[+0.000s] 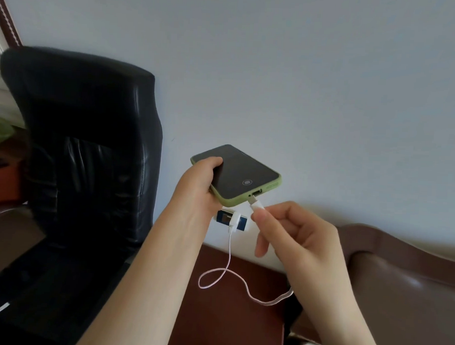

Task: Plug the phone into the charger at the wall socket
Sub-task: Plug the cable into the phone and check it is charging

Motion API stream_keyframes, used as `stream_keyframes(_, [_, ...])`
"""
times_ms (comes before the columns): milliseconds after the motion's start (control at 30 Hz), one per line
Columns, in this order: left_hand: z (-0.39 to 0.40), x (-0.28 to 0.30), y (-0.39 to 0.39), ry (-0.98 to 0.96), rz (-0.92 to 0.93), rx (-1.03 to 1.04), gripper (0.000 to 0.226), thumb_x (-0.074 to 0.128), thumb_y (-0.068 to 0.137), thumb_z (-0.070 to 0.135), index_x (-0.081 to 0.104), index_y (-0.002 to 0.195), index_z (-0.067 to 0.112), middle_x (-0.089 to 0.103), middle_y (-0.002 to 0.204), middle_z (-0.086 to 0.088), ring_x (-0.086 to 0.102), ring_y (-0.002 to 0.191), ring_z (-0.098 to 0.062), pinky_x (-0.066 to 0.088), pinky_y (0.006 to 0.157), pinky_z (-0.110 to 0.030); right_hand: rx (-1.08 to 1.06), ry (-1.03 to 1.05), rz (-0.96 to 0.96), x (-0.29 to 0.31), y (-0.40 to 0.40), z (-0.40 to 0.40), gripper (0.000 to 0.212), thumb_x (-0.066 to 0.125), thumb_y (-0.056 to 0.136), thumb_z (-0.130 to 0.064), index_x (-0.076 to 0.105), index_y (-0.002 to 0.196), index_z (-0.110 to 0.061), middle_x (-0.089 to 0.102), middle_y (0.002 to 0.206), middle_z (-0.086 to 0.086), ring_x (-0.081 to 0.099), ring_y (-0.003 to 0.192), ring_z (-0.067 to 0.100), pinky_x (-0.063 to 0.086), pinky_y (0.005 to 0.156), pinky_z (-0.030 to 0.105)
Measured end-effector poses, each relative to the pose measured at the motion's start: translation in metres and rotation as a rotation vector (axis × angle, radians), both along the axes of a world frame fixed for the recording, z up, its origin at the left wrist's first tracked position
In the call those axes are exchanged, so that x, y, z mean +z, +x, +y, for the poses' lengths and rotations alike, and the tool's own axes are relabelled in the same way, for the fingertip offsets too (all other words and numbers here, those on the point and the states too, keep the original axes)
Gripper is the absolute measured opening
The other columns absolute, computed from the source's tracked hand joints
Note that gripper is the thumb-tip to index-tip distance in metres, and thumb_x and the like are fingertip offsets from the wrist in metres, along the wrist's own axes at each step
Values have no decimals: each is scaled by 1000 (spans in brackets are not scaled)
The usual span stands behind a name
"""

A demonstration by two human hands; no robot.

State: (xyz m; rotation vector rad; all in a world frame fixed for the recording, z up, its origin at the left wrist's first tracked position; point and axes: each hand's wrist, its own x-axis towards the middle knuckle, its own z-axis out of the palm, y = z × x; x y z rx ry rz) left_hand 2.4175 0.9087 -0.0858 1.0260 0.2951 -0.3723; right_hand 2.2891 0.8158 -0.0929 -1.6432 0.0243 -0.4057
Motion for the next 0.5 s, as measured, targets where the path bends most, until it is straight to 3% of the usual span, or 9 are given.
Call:
stream_keyframes(167, [1, 15, -3, -32, -48, 9, 13, 53, 89, 12, 54, 75, 14, 60, 34, 2, 57, 28, -11, 44, 26, -24, -83, 31, 10, 7, 5, -1, 23, 64, 80, -25, 64, 64, -9, 55, 41, 1, 26, 32, 3, 23, 36, 9])
stream_keyframes(400, [6, 24, -1, -67, -141, 38, 8, 56, 87, 14, 59, 79, 13, 67, 43, 2, 64, 39, -13, 54, 43, -35, -80, 13, 33, 16, 5, 2, 25, 64, 78, -31, 64, 66, -9, 55, 40, 0, 24, 35, 8, 23, 36, 10])
stream_keyframes(500, [7, 23, -1, -46, -198, 52, 7, 58, 86, 21, 62, 89, 15, 73, 67, -1, 69, 55, -15, 57, 51, -35, -77, 24, 65, 16, 6, 2, 26, 63, 77, -32, 65, 64, -9, 55, 39, 0, 25, 35, 8, 24, 36, 10])
